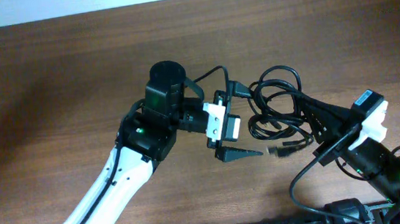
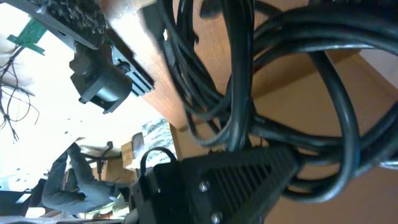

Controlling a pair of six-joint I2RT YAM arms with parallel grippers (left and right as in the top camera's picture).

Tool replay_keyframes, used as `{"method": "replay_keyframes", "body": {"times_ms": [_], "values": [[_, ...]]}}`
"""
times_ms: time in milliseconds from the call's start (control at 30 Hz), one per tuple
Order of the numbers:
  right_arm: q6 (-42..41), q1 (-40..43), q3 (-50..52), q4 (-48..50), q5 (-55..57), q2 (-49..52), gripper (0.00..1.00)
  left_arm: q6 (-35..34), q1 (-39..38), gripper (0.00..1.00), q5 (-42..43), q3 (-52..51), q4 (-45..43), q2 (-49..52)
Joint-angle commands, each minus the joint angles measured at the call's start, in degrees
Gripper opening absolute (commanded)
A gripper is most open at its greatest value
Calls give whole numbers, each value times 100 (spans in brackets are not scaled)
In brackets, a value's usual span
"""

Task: Untangle cables

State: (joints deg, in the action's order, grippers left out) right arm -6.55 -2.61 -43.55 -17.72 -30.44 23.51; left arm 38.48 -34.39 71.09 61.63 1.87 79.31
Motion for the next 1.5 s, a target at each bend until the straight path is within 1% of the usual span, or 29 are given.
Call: {"method": "replay_keyframes", "body": {"times_ms": [0, 133, 300, 400, 467, 567, 733, 1000, 1033, 1067, 1100, 1133, 1200, 1333, 1467], "values": [[-479, 2, -50, 199, 179, -15, 4, -52, -33, 99, -42, 46, 118, -13], [-496, 2, -50, 262, 181, -15, 4, -52, -35, 99, -42, 46, 289, -13], [-496, 2, -50, 319, 186, -15, 4, -55, -33, 99, -83, 46, 841, -13], [-494, 2, -50, 317, 269, -15, 4, -87, -33, 99, -474, 46, 1119, -13], [-496, 2, -50, 319, 269, -15, 4, -313, -33, 99, -754, 46, 1154, -13], [-540, 2, -50, 330, 267, -15, 4, -332, -33, 99, -634, 46, 1088, -13], [-793, 2, -50, 518, 179, -15, 4, -332, -116, 99, 50, 46, 734, -13], [-793, 2, -50, 597, 68, -15, 4, -332, -374, 99, 63, 46, 675, -13], [-793, 2, -50, 595, 68, -15, 4, -332, -389, 96, 101, 46, 673, -13], [-793, 2, -50, 595, 68, -15, 4, -332, -411, 91, 157, 46, 658, -13], [-793, 2, -50, 595, 66, -15, 4, -332, -424, 80, 227, 46, 623, -13], [-793, 2, -50, 599, 22, -15, 4, -332, -424, 75, 365, 46, 520, -13], [-793, 2, -50, 608, -63, -15, 4, -332, -424, 79, 426, 46, 367, -13], [-793, 2, -50, 623, -94, -15, 4, -332, -424, 74, 417, 46, 24, -13], [-793, 2, -50, 625, -153, -15, 4, -332, -424, 61, 417, 46, -153, -13]]}}
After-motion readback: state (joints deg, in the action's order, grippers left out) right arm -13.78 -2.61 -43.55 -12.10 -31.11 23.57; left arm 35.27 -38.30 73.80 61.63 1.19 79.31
